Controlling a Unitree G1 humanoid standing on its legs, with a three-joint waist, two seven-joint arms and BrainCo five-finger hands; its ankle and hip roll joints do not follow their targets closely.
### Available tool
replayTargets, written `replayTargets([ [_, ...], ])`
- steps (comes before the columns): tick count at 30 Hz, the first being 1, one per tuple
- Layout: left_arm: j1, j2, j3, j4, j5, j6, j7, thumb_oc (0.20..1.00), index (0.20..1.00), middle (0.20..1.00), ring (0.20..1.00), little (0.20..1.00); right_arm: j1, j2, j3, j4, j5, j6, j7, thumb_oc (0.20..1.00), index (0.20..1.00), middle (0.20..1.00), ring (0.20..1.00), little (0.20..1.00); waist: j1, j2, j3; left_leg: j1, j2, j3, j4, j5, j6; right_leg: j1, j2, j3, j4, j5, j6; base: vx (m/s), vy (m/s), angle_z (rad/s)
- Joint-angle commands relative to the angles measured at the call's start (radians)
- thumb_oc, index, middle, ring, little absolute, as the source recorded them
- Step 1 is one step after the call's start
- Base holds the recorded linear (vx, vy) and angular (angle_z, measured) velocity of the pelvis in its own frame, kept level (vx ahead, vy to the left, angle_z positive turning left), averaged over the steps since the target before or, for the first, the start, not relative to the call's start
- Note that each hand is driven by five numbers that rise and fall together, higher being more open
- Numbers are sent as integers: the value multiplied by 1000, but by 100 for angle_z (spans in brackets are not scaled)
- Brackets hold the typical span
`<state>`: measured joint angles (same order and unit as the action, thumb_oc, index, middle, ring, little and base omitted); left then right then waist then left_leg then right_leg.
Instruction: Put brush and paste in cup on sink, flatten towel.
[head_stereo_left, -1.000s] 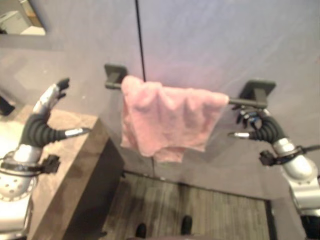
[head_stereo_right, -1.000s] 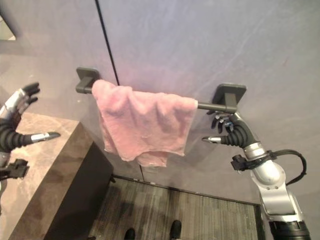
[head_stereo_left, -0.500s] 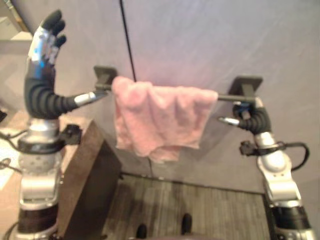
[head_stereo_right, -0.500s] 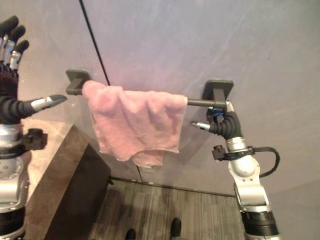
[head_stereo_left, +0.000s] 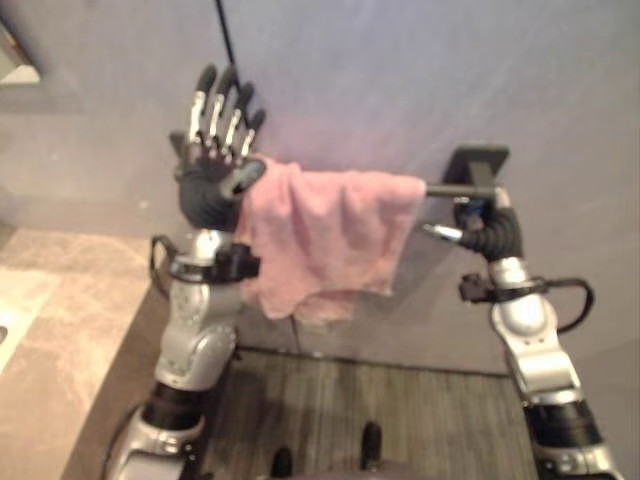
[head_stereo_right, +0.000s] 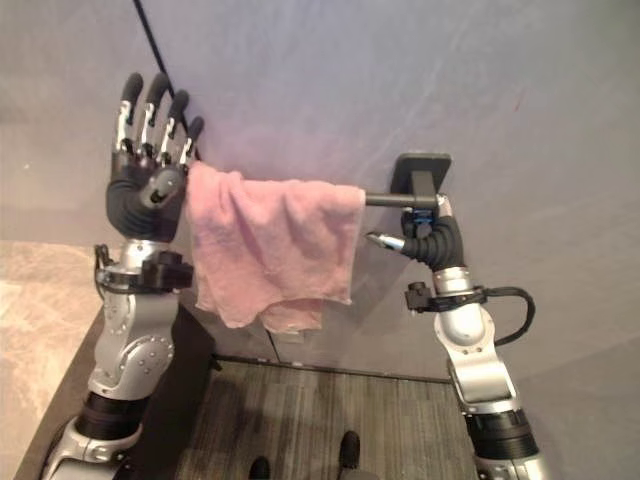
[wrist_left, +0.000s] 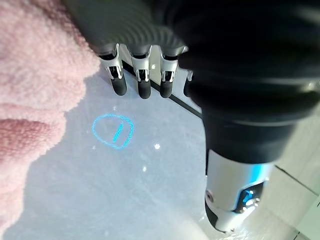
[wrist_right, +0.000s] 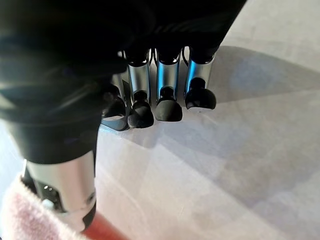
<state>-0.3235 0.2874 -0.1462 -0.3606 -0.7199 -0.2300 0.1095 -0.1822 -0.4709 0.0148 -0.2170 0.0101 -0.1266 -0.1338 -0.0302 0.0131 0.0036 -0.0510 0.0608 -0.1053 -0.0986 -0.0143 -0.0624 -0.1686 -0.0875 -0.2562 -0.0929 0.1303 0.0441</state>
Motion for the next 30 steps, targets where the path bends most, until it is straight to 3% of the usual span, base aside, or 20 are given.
replayTargets([
  [1, -93, 45, -60, 87, -7, 19, -11, 1000, 1000, 1000, 1000, 1000, -164, 7, -31, 23, 27, -27, 8, 1000, 1000, 1000, 1000, 1000, 7, -47, -22, -23, -42, 33, 11, -51, 95, 118, -25, -21, 6, -144, 49, 13, -11, -8],
  [10, -21, 93, 28, 90, 104, 59, -33, 1000, 1000, 1000, 1000, 1000, -24, -26, -63, 99, 22, 20, 88, 1000, 1000, 1000, 1000, 1000, 7, -42, -25, -19, -37, 48, 11, -54, 94, 112, -22, -6, 6, -145, 51, 14, -7, -3],
  [19, 169, 163, 286, 68, 238, 70, -57, 1000, 1000, 1000, 1000, 1000, 89, -51, -238, 167, -38, 58, 98, 1000, 1000, 1000, 1000, 1000, 20, -45, -34, -3, -34, 49, 11, -64, 92, 128, -18, -5, 6, -152, 50, 0, 0, 0],
  [23, 200, 165, 337, 47, 246, 64, -65, 1000, 1000, 1000, 1000, 1000, 78, -68, -278, 166, -53, 58, 92, 1000, 1000, 1000, 1000, 1000, 25, -48, -40, -1, -34, 44, 11, -65, 91, 134, -18, -10, 6, -153, 50, 0, 0, 0],
  [30, 142, 178, 332, 20, 254, 45, -49, 1000, 1000, 1000, 1000, 1000, -28, -74, -268, 114, -26, 33, 70, 1000, 1000, 1000, 1000, 1000, 29, -51, -48, -4, -38, 37, 11, -64, 91, 135, -22, -17, 6, -151, 49, -16, 6, 0],
])
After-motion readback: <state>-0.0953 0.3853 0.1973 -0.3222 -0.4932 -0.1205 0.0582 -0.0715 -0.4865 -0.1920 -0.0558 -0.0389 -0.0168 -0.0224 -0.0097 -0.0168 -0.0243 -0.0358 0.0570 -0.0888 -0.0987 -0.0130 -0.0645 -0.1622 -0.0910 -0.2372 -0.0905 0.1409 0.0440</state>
